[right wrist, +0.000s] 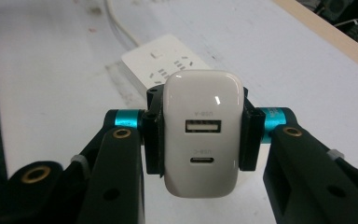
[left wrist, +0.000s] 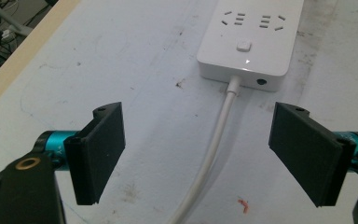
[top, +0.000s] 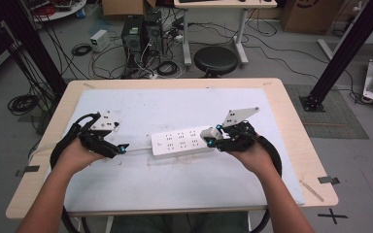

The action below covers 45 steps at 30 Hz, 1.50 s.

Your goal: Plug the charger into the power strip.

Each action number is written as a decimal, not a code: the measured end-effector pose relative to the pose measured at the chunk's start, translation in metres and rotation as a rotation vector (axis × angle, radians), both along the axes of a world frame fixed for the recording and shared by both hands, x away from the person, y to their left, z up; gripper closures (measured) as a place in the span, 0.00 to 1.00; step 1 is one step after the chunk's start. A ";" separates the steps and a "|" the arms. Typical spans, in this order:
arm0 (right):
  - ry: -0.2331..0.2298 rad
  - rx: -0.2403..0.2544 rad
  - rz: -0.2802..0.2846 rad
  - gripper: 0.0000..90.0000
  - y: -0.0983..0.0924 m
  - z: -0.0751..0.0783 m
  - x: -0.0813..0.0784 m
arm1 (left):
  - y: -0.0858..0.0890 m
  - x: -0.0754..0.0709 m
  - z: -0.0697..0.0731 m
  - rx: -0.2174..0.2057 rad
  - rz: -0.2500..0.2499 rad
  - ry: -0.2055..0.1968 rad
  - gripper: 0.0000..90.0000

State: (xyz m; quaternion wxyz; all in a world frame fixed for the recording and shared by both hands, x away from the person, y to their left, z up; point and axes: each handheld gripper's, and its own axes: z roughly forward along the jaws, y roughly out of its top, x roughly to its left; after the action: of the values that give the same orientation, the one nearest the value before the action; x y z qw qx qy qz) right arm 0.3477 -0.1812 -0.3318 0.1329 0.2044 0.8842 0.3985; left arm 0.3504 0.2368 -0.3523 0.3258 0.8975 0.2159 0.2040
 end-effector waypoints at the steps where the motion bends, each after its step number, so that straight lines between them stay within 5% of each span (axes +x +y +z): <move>1: 0.001 -0.015 0.002 0.70 0.002 0.001 0.002 | 0.000 0.000 0.000 0.003 -0.002 -0.001 0.21; 11: 0.083 -0.113 0.034 0.70 0.016 0.007 0.036 | 0.002 -0.008 -0.005 0.015 0.000 0.007 0.20; 27: 0.081 -0.347 0.109 0.70 0.039 0.010 0.068 | 0.004 -0.009 -0.012 0.004 0.006 0.022 0.20; 35: 0.112 -0.414 0.192 0.70 0.053 0.003 0.088 | 0.007 -0.012 -0.013 0.005 0.008 0.016 0.21; 45: 0.092 -0.514 0.383 0.70 0.080 -0.012 0.108 | 0.010 -0.014 -0.013 0.004 0.022 0.017 0.20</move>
State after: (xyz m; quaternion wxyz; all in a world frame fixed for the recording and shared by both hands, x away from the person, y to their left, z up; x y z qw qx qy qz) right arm 0.4558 -0.1015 -0.3440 0.0626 0.0117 0.9834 0.1700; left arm 0.3366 0.2471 -0.3658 0.3196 0.8975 0.2283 0.2003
